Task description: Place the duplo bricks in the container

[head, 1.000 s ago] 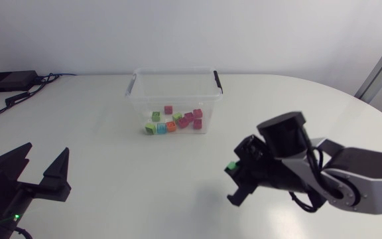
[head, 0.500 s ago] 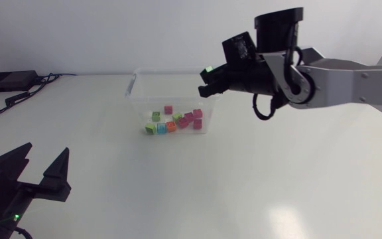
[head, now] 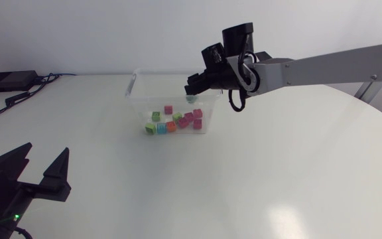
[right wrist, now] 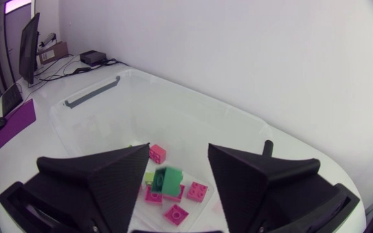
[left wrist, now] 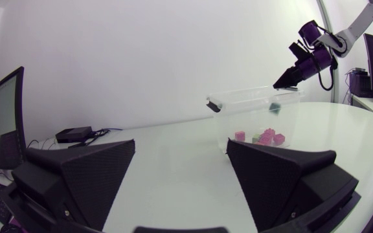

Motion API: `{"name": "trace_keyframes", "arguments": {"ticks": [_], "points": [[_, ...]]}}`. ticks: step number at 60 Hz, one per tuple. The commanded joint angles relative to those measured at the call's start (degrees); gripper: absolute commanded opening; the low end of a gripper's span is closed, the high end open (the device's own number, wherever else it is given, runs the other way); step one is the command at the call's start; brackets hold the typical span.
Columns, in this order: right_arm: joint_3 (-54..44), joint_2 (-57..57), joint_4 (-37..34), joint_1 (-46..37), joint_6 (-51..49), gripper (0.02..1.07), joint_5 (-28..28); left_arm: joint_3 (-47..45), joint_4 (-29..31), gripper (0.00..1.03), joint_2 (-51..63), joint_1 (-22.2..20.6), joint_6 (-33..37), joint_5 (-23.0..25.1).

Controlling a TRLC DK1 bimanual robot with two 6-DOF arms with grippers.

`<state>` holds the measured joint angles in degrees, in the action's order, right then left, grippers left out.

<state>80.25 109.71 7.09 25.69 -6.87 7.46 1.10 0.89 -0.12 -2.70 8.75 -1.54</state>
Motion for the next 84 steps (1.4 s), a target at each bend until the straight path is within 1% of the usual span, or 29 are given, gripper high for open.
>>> {"name": "trace_keyframes", "arguments": {"ticks": [1, 5, 10, 22, 25, 29, 37, 42, 46, 58, 65, 84], "points": [[-0.8, -3.2, -0.1, -0.6, 1.3, 1.03, -0.2, -1.0, -0.6, 0.99, -0.7, -0.3, -1.4, 0.0], [-2.0, -6.4, -0.7, -0.6, 1.3, 1.03, -2.0, -1.0, -0.6, 0.99, -0.7, -0.3, -1.4, 0.0], [-4.2, -12.6, -3.7, -1.0, 1.3, 1.03, -5.6, -1.0, -0.6, 0.99, -0.7, -0.3, -1.4, 0.0], [-13.5, -28.2, -5.7, -3.8, -0.8, 1.03, -13.4, -1.0, -0.6, 0.99, -0.7, -0.3, -1.4, 0.0], [-17.0, -33.3, -5.3, -4.4, -1.1, 1.03, -15.5, -1.0, -0.6, 0.99, -0.7, -0.3, -1.4, 0.0], [-22.0, -39.2, -4.2, -5.3, -1.7, 1.03, -17.0, -1.0, -0.6, 0.99, -0.7, -0.3, -1.4, 0.0], [-34.8, -52.6, 1.2, -6.4, -3.9, 1.03, -17.7, -1.0, -0.7, 0.99, -0.7, -0.3, -1.4, 0.0], [-41.5, -60.8, 1.4, -6.9, -3.9, 1.03, -17.7, -1.0, -0.6, 0.99, -0.7, -0.3, -1.4, 0.0], [-45.4, -67.4, 1.3, -6.5, -4.6, 1.03, -19.9, -1.0, -0.6, 0.99, -0.7, -0.3, -1.4, 0.0], [-49.3, -84.5, -6.3, -4.7, -6.1, 1.03, -28.0, -1.0, -0.6, 0.99, -0.7, -0.3, -1.4, 0.0], [-51.6, -94.0, -11.1, -4.7, -7.3, 1.03, -31.5, -1.0, -0.6, 0.99, -0.7, -0.3, -1.4, 0.0], [-60.9, -99.3, -10.0, -11.3, -2.8, 1.03, -24.0, -1.0, -0.7, 0.99, -0.4, 0.7, -3.7, 0.5]]}}
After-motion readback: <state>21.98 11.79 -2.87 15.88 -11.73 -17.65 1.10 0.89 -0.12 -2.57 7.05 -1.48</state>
